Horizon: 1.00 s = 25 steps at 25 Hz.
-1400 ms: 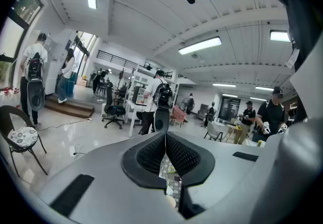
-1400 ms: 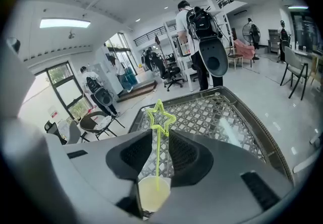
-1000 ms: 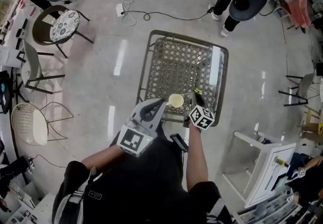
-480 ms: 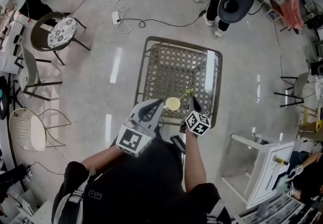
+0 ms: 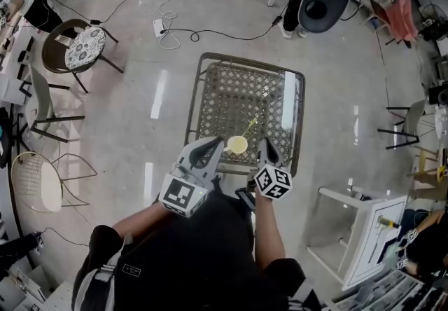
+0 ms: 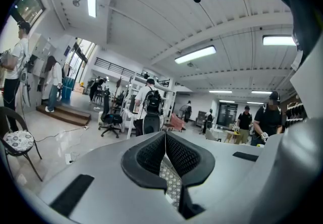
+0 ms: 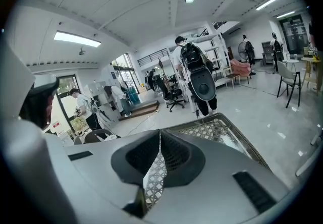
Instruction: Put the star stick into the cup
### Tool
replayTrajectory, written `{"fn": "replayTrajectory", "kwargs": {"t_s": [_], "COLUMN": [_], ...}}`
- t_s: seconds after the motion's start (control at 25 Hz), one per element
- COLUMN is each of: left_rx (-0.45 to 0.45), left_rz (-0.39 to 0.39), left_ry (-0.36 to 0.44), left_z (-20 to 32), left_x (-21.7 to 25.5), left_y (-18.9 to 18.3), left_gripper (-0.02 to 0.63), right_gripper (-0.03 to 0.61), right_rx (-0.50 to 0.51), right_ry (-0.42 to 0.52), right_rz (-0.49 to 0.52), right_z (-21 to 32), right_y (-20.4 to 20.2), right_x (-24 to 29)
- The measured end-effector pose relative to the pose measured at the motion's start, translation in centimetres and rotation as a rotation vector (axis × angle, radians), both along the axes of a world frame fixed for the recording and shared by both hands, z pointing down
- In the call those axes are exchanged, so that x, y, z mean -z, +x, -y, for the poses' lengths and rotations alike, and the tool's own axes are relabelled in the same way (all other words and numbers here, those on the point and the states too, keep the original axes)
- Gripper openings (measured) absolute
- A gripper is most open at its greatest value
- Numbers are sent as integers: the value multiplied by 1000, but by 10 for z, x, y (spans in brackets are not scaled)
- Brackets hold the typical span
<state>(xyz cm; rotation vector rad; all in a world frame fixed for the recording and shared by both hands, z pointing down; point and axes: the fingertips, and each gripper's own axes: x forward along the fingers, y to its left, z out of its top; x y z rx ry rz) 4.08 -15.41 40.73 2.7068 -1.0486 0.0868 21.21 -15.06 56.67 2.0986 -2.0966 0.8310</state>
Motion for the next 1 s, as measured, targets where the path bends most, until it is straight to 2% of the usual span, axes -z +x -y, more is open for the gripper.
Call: {"fn": "replayTrajectory", "kwargs": {"t_s": [0.28,0.52,0.72,1.0], "left_rx": [-12,-24,-15,-39], "left_rz": [-38,-21,-41,-28], "left_ry": [35,34,31,34], "left_z": [-4,-4,-3,-7], "left_x": [9,3,9,2], "left_y": [9,8,6,11], "left_gripper": [18,18,18,18], "right_gripper": [15,15,15,11], "right_rx": [-7,-8,-15,-18], "right_ry": [93,169,194,184], "right_rz": [-47,-103,-87,-106], "right_z": [-22,-41,-55,-62], "right_y": [-9,-23,-35,-38], "right_x": [54,103,123,125]}}
